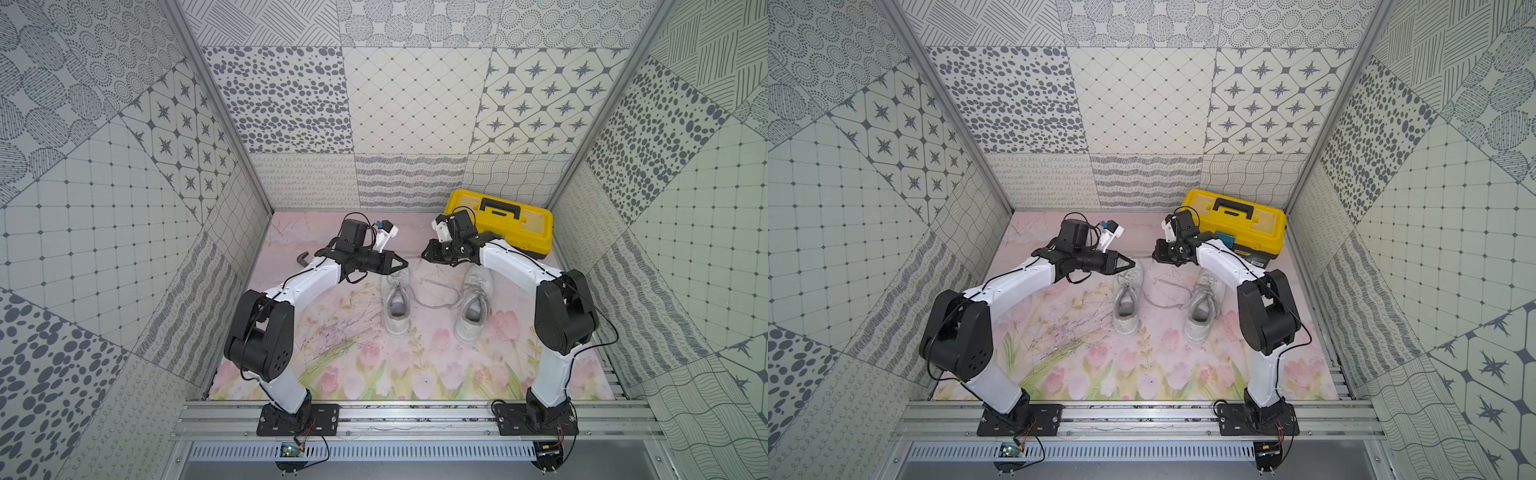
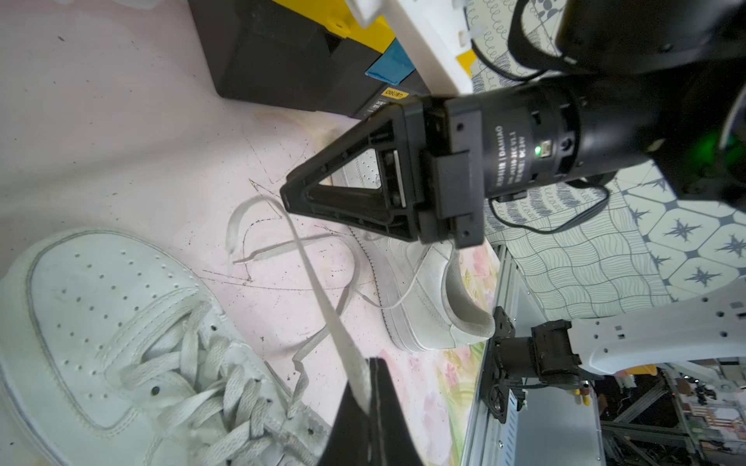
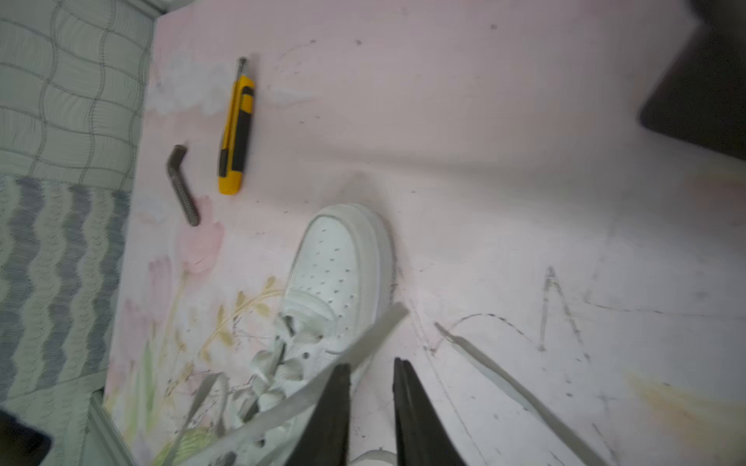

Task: Tie the shoes
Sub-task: Cross the shoelace with the shoelace.

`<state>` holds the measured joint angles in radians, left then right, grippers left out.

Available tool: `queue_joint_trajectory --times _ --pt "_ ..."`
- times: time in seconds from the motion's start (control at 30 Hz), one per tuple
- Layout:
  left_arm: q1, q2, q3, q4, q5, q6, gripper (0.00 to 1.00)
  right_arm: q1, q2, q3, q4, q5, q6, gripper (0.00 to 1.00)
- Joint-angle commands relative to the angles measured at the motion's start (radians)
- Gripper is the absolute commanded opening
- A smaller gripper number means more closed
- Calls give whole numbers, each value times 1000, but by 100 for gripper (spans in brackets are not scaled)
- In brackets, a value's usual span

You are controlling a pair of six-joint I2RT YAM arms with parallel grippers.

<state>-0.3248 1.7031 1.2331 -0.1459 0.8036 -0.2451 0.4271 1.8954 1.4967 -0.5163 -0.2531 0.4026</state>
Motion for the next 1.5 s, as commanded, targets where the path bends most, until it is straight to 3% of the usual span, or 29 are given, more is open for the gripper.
queue_joint_trajectory --times 0.0,0.33,0.6,0.97,1.03,1.13,1.27,1.33,1.47 --pt "32 28 31 30 147 -138 0 -29 -31 -12 -108 155 -90 44" --pt "41 64 58 50 158 -149 4 3 24 -9 -263 231 -243 61" --pt "41 63 57 59 159 -157 15 25 124 18 -293 243 -286 63" --pt "41 57 58 63 163 -158 16 25 207 51 -292 303 -292 62" --pt "42 54 57 64 161 -158 16 25 222 57 -292 297 -291 58" --pt "41 53 55 62 163 -151 17 23 240 57 -292 270 -283 42" --pt "41 47 54 65 168 -141 19 24 201 35 -288 239 -266 12" --pt "41 44 53 67 175 -136 21 24 143 20 -277 233 -262 1" --pt "40 34 51 71 183 -122 23 13 -26 1 -250 158 -235 0"
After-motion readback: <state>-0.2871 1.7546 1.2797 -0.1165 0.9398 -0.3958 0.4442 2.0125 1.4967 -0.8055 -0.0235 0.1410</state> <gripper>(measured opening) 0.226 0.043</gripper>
